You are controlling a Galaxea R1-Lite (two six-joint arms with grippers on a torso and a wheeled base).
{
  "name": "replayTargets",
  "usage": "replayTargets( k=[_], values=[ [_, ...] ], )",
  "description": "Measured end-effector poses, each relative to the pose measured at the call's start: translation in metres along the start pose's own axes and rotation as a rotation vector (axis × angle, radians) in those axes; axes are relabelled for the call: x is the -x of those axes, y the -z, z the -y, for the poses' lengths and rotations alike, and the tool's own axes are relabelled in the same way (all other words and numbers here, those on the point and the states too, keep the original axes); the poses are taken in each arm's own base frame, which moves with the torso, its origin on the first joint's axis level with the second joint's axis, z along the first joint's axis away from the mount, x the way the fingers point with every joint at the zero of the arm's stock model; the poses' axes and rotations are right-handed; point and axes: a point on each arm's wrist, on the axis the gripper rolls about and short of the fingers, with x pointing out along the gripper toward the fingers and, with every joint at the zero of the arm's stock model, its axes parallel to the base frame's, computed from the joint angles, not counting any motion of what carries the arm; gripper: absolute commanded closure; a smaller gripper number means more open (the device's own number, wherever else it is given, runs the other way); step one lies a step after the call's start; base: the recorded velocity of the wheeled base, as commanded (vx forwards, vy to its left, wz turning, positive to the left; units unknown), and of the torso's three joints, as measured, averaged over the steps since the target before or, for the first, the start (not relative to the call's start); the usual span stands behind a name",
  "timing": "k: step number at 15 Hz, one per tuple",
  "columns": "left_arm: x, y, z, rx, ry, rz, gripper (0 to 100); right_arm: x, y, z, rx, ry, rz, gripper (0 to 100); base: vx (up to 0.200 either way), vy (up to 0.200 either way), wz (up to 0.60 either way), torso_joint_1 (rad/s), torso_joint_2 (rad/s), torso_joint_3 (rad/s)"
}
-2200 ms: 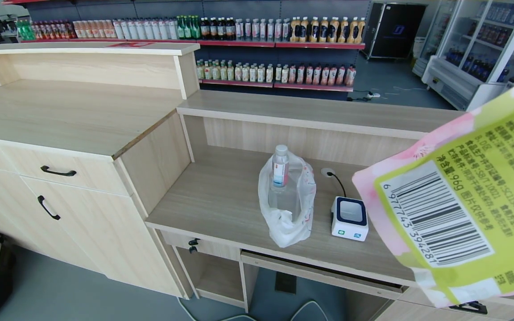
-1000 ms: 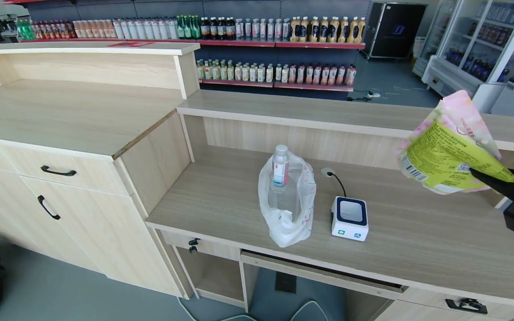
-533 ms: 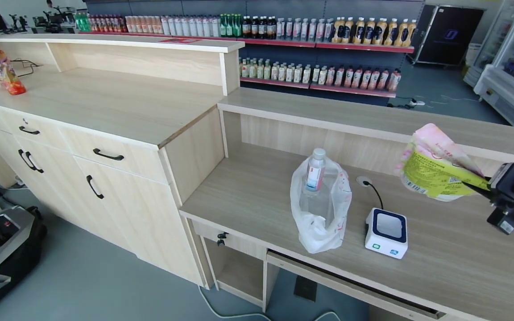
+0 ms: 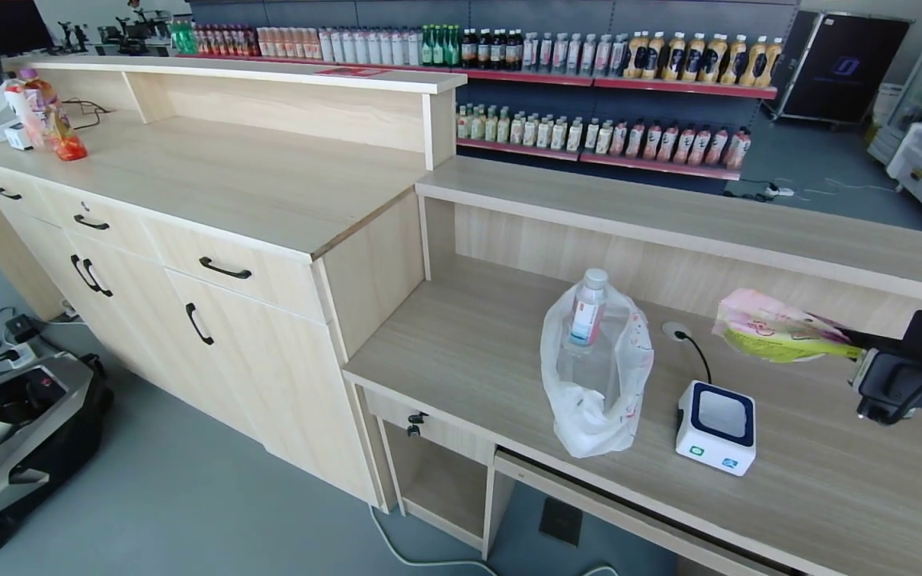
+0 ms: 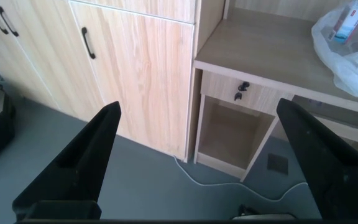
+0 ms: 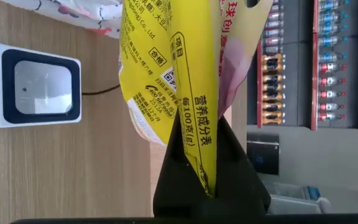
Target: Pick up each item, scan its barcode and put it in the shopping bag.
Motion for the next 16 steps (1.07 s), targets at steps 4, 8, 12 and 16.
replayTargets(
  k=[4, 8, 12, 16],
  values=[
    [0.0, 0.0, 0.0, 0.0, 0.0, 0.0, 0, -0.002, 0.024, -0.016, 0.042, -0.048, 0.002, 100, 0.0, 0.0, 0.0, 0.0, 0.0, 0.0],
    [0.0, 0.0, 0.0, 0.0, 0.0, 0.0, 0, 0.0, 0.041, -0.026, 0.103, -0.079, -0.037, 100, 0.0, 0.0, 0.0, 0.0, 0.0, 0.0],
    [0.0, 0.0, 0.0, 0.0, 0.0, 0.0, 0, -0.003, 0.047, -0.033, 0.131, -0.099, -0.042, 100, 0.0, 0.0, 0.0, 0.0, 0.0, 0.0],
    [0.0, 0.0, 0.0, 0.0, 0.0, 0.0, 0, -0.007, 0.05, -0.038, 0.126, -0.113, -0.04, 100, 0.0, 0.0, 0.0, 0.0, 0.0, 0.0]
  ],
)
